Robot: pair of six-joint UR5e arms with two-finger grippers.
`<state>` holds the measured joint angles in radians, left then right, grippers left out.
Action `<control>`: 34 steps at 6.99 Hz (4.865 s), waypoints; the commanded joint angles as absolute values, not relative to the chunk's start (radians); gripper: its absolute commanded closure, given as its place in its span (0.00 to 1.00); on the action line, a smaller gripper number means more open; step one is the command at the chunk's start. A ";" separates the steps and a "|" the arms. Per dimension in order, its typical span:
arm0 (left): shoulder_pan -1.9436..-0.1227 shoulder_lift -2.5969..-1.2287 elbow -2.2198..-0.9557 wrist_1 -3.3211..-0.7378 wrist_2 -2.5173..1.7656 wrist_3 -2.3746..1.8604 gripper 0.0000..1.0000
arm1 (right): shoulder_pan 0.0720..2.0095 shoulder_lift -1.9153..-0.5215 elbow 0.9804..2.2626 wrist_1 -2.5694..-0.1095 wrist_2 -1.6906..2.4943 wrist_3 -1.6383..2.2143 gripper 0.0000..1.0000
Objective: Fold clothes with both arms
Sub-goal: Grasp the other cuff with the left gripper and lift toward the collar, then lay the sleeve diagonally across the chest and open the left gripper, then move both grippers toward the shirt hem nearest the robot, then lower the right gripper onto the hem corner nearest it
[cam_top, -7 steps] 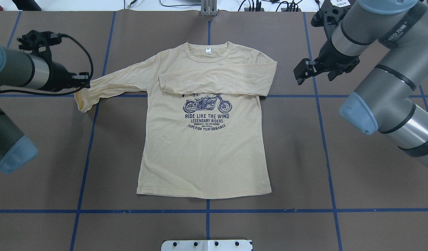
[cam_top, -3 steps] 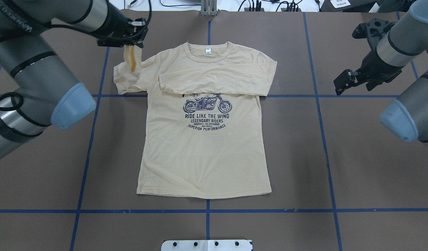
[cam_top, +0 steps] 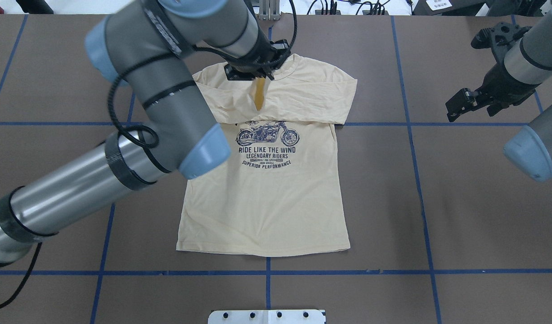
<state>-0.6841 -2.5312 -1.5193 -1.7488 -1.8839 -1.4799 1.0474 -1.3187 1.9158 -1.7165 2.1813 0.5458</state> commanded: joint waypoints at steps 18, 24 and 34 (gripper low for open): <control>-0.505 -2.097 -2.005 -1.733 -1.687 -1.367 0.00 | 0.481 -1.381 2.094 -1.348 1.851 1.290 0.00; -0.502 -2.063 -2.031 -1.735 -1.678 -1.371 0.00 | 0.344 -1.322 1.948 -1.359 1.804 1.376 0.03; -0.500 -2.072 -2.029 -1.736 -1.680 -1.370 0.00 | 0.318 -1.321 1.936 -1.359 1.807 1.384 0.75</control>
